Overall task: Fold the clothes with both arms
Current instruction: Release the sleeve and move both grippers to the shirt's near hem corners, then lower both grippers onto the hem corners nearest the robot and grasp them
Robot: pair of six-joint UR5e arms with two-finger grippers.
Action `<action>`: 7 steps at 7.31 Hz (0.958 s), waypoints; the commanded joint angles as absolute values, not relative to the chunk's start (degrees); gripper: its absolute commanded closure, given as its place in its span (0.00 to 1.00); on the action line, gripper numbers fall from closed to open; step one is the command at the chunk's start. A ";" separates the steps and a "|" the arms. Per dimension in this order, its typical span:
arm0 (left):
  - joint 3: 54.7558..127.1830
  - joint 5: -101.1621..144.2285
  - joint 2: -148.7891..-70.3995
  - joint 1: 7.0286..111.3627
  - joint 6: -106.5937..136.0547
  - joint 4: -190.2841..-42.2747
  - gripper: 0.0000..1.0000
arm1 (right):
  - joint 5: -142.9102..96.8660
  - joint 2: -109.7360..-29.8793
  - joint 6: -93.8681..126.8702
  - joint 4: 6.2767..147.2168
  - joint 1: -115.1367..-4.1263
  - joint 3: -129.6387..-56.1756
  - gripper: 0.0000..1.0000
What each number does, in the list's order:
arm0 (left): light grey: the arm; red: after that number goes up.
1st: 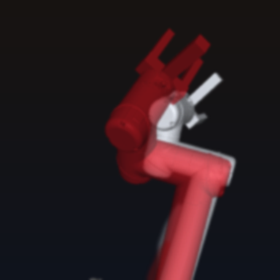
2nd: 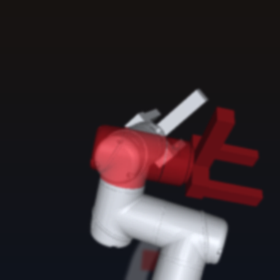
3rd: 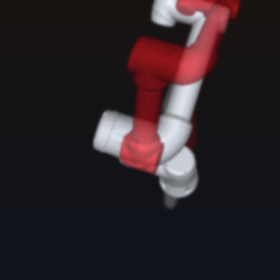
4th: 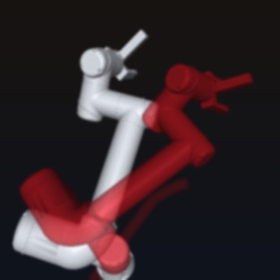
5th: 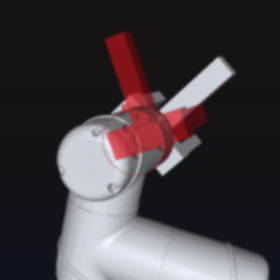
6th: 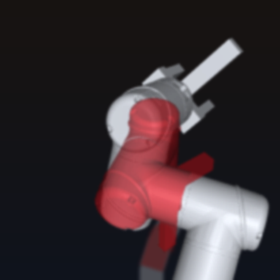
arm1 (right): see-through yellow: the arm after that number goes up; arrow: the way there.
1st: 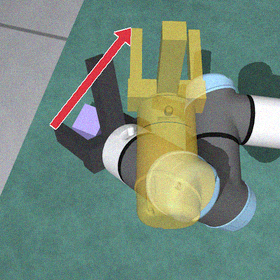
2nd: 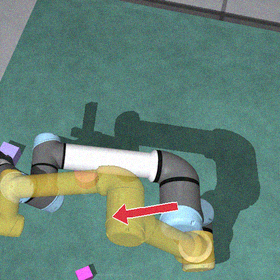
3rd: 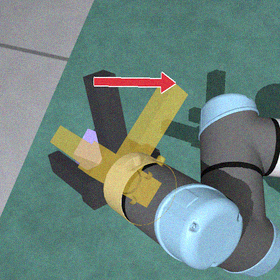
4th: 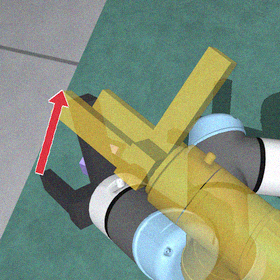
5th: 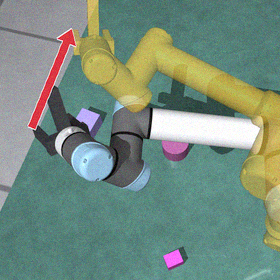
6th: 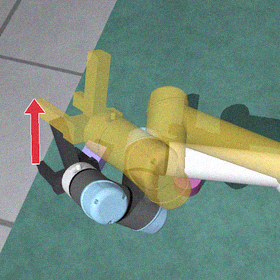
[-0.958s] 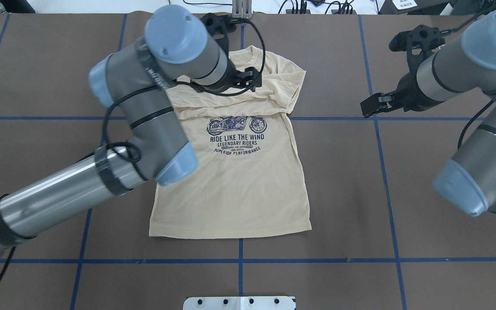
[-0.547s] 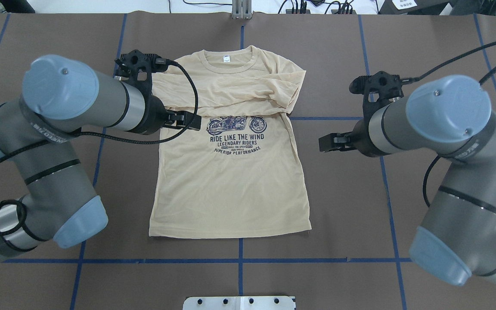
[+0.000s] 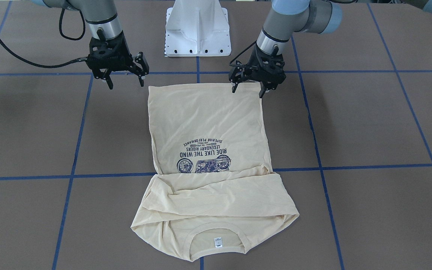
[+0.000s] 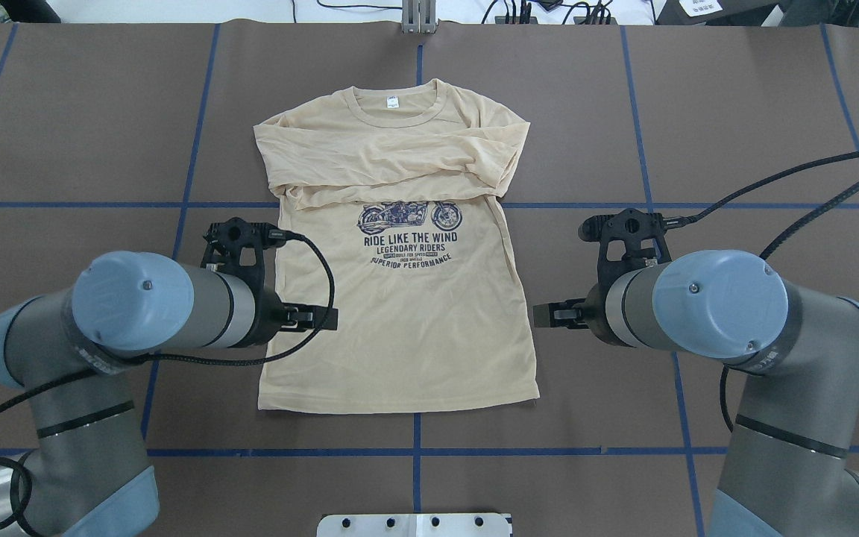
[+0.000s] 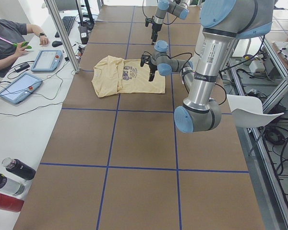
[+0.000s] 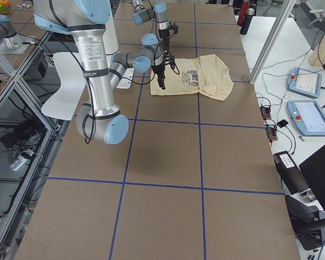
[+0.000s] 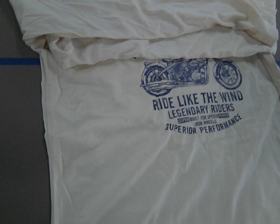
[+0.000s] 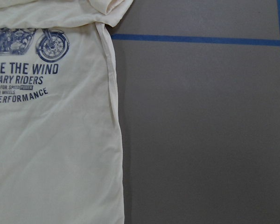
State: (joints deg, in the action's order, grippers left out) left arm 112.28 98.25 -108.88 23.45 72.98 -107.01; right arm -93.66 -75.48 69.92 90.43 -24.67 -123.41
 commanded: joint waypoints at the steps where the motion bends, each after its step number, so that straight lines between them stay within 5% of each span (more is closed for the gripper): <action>1: 112.15 96.24 -106.62 18.82 76.55 -107.05 0.00 | -92.81 -76.20 70.49 90.26 -23.99 -123.40 0.00; 7: 110.22 96.24 -104.33 17.14 76.55 -107.05 0.14 | -92.20 -76.11 70.58 90.26 -23.91 -123.40 0.00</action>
